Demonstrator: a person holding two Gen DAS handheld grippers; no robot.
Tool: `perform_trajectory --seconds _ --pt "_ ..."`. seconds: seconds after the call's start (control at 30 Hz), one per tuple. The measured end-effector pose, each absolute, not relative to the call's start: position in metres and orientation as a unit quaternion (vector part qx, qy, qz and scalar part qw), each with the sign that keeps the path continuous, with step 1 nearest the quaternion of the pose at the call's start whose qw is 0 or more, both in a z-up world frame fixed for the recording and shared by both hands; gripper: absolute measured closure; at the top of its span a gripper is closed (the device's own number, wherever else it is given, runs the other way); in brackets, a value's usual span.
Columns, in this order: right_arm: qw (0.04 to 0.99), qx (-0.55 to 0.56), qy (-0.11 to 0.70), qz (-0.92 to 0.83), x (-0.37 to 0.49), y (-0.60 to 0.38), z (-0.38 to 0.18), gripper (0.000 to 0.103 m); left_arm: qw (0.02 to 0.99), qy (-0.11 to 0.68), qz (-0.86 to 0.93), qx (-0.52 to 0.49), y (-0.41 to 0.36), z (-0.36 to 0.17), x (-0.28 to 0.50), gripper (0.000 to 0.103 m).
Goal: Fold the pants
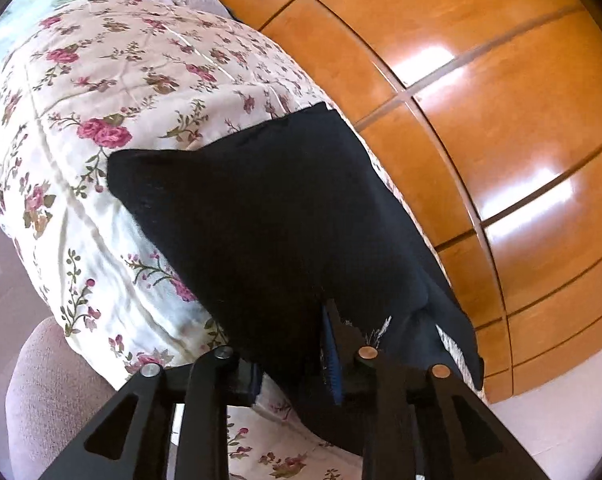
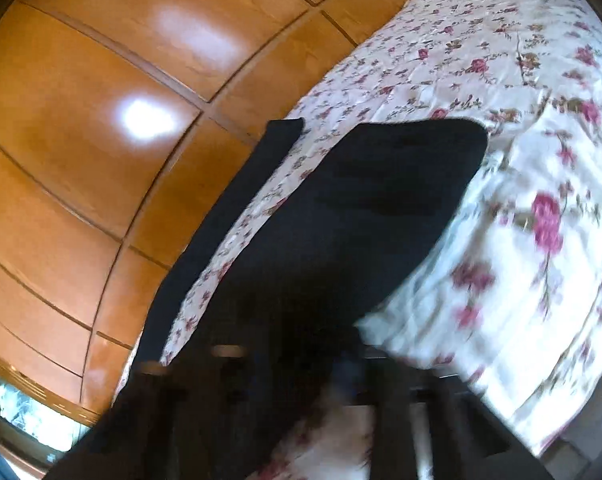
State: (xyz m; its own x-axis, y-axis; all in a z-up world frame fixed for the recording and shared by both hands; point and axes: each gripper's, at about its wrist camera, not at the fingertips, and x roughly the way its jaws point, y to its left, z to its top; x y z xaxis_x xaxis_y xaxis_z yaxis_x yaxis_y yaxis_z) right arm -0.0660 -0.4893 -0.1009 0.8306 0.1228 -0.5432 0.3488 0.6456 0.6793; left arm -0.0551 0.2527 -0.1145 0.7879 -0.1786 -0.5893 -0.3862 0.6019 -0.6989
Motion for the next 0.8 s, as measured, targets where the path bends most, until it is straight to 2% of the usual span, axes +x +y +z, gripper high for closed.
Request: perform_trajectory --seconds 0.07,0.17,0.27,0.3,0.43,0.6,0.8 --pt "0.873 0.401 0.269 -0.064 -0.072 -0.486 -0.091 0.093 0.848 0.327 0.075 -0.411 0.247 -0.111 -0.056 0.088" --pt "0.887 0.366 0.269 -0.084 -0.081 -0.477 -0.086 0.093 0.855 0.328 0.080 -0.394 0.243 -0.111 -0.061 0.088" --pt "0.871 0.376 0.297 -0.107 -0.083 -0.478 -0.103 0.093 0.849 0.326 0.076 -0.409 0.247 -0.113 -0.064 0.087" --pt "0.866 0.387 0.298 -0.111 -0.085 -0.479 -0.108 0.094 0.846 0.327 0.076 -0.414 0.249 -0.113 -0.064 0.085" --pt "0.865 0.377 0.294 -0.154 -0.091 -0.478 -0.094 0.076 0.842 0.321 0.087 -0.425 0.252 -0.108 -0.077 0.072" --pt "0.892 0.307 0.251 -0.216 -0.104 -0.467 -0.057 0.070 0.853 0.298 0.122 -0.411 0.259 -0.092 -0.092 0.072" --pt "0.936 0.198 0.260 -0.132 -0.071 -0.414 -0.026 0.068 0.867 0.238 0.170 -0.403 0.271 -0.063 -0.104 0.072"
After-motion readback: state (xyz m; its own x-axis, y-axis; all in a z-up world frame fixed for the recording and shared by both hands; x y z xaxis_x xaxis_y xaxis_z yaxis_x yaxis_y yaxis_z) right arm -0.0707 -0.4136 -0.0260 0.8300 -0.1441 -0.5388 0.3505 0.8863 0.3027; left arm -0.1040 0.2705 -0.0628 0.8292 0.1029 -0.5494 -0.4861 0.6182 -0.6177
